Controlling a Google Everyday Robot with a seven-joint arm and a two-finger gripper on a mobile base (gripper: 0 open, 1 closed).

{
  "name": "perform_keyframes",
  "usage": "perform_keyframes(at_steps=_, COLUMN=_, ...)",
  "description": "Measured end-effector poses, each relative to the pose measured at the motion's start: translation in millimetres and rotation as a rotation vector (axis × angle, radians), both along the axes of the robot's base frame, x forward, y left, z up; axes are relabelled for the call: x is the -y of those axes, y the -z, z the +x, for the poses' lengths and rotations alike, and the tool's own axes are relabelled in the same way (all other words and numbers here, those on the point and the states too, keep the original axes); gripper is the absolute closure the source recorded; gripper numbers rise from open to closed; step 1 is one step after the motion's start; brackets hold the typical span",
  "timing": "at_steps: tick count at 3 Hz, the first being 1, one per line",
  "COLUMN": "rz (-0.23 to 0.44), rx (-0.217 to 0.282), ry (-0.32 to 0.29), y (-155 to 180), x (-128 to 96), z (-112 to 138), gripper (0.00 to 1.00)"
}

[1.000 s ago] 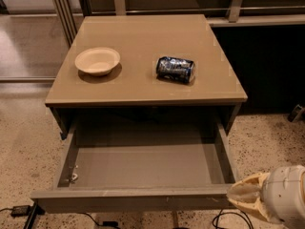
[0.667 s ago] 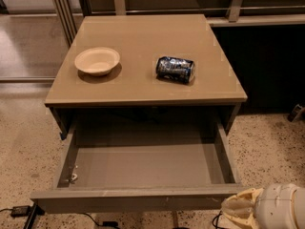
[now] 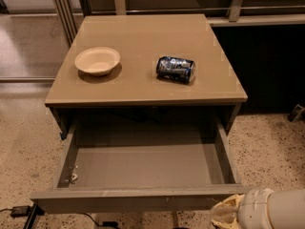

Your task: Close top drawer

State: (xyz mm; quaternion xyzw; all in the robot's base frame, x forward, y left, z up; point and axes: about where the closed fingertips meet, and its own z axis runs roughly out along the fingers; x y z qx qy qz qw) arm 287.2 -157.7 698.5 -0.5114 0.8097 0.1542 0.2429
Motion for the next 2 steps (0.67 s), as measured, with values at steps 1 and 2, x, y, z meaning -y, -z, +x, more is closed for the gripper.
perform_keyframes(at_steps=1, rz=-0.002, rx=-0.010, ry=-0.013, y=21, x=-9, z=12, gripper=1.00)
perform_keyframes(at_steps=2, rz=-0.003, rx=-0.019, ry=0.002, y=46, x=-10, z=23, gripper=1.00)
